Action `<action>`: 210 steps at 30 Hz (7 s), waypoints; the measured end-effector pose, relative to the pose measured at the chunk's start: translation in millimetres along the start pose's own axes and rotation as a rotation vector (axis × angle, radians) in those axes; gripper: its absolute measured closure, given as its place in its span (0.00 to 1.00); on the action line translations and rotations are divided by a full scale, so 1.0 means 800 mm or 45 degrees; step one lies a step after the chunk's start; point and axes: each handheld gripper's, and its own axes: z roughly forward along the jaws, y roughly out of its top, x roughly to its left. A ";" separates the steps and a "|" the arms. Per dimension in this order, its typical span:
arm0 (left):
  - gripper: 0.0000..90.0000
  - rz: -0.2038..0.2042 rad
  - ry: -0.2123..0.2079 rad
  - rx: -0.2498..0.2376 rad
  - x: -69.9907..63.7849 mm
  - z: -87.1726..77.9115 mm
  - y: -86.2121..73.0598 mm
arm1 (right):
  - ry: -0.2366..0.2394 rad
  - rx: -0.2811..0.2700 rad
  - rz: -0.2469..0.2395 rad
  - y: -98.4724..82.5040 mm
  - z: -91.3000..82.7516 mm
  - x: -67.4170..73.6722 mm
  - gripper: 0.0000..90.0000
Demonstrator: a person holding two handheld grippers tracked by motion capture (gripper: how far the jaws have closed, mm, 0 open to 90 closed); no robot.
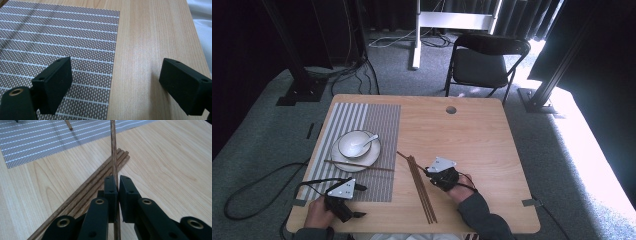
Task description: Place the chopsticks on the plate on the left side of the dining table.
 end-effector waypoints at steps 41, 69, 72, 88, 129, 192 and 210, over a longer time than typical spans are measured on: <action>0.13 0.001 0.001 0.000 0.000 0.000 0.000 | 0.050 -0.053 -0.092 0.026 0.003 0.022 0.94; 0.13 0.001 0.001 -0.001 0.000 0.000 0.000 | 0.103 -0.065 -0.161 0.042 0.012 0.041 0.94; 0.13 0.002 0.001 0.000 0.000 0.000 0.000 | 0.108 -0.067 -0.170 0.043 0.013 0.043 0.94; 0.13 0.002 0.001 0.000 0.000 0.000 0.000 | 0.133 -0.068 -0.206 0.050 0.021 0.052 0.94; 0.13 -0.001 0.001 -0.003 0.000 0.000 0.000 | 0.195 -0.090 -0.272 0.079 0.049 0.072 0.94; 0.13 -0.002 0.000 -0.002 0.000 0.000 0.000 | 0.292 -0.143 -0.340 0.122 0.092 0.084 0.94; 0.13 -0.001 0.001 -0.003 0.000 0.000 0.000 | 0.317 -0.148 -0.353 0.132 0.105 0.090 0.94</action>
